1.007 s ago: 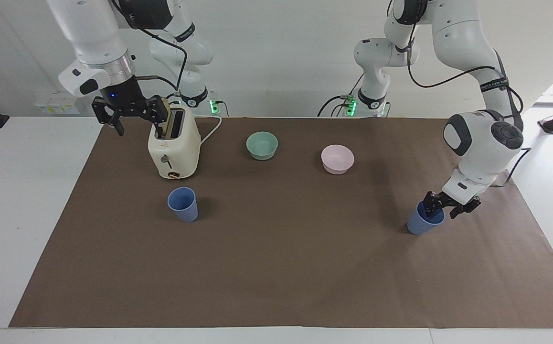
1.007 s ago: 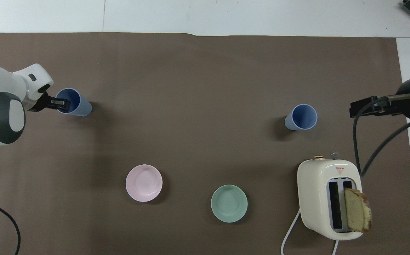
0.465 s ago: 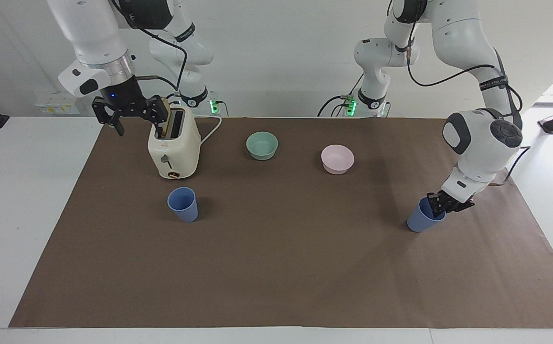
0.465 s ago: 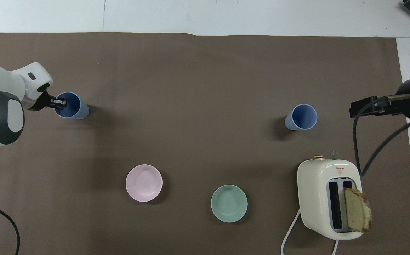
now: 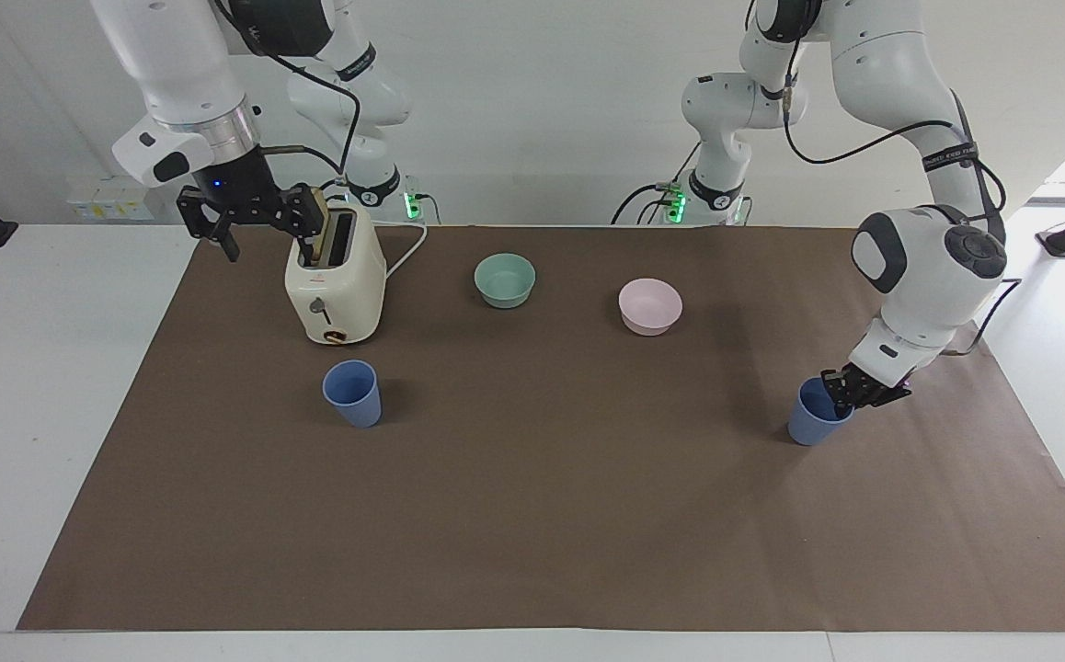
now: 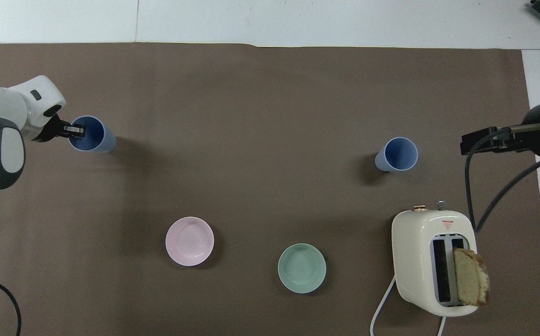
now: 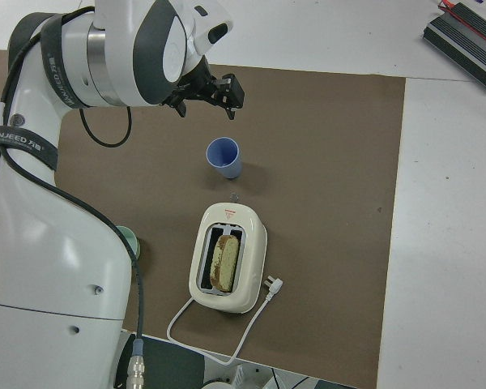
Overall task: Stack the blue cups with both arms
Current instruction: 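Carry the blue cup with the left gripper toward the table center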
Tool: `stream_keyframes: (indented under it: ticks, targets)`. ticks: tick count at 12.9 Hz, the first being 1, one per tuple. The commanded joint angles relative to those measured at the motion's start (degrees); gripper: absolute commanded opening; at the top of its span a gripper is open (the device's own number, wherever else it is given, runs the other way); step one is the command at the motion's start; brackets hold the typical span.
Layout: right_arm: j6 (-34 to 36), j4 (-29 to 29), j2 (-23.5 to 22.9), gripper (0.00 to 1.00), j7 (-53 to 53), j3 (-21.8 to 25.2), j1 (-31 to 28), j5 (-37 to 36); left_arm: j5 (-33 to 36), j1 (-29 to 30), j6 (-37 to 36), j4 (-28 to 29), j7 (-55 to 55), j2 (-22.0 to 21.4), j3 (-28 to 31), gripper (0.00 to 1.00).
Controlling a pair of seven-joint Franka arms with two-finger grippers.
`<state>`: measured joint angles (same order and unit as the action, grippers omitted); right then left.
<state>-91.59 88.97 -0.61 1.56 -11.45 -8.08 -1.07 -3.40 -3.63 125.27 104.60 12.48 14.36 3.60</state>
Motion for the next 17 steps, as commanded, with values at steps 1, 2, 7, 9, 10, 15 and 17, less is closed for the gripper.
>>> stream_keyframes:
  ticks: [1, 2, 7, 9, 10, 15, 17]
  targets:
    - [-1.3, 2.0, 1.6, 1.0, -0.1, -0.1, -0.7, 0.5, -0.3, -4.0, -2.9, -0.8, -3.1, -1.6, 0.0, 0.0]
    - [-1.3, 2.0, 1.6, 1.0, -0.1, -0.1, -0.7, 0.5, -0.3, -6.3, -2.9, -0.6, -6.7, -1.7, -0.1, 0.0]
    - [-1.3, 2.0, 1.6, 1.0, -0.1, -0.1, -0.7, 0.5, -0.3, -17.2, -1.7, 0.6, -21.4, -2.1, -0.2, 0.0]
    - [-1.4, 2.0, 1.6, 1.0, -0.1, -0.1, -0.7, 0.5, -0.4, -20.6, 1.6, 1.4, -26.0, -1.4, -0.2, 0.0]
    - [-1.5, 2.0, 1.6, 1.0, -0.1, -0.1, -0.7, 0.5, -0.3, -21.9, 3.8, 2.3, -28.3, -1.3, -0.2, 0.0]
    - [-1.6, 2.6, 1.8, 1.0, -0.1, -0.1, -0.7, 0.5, -0.4, -29.0, 6.1, 2.6, -38.0, 0.4, -0.3, 0.0]
    - [-1.7, 3.0, 2.0, 1.0, -0.1, -0.1, -0.7, 0.5, -0.4, -31.1, 8.1, 2.9, -40.3, 1.4, -0.3, 0.0]
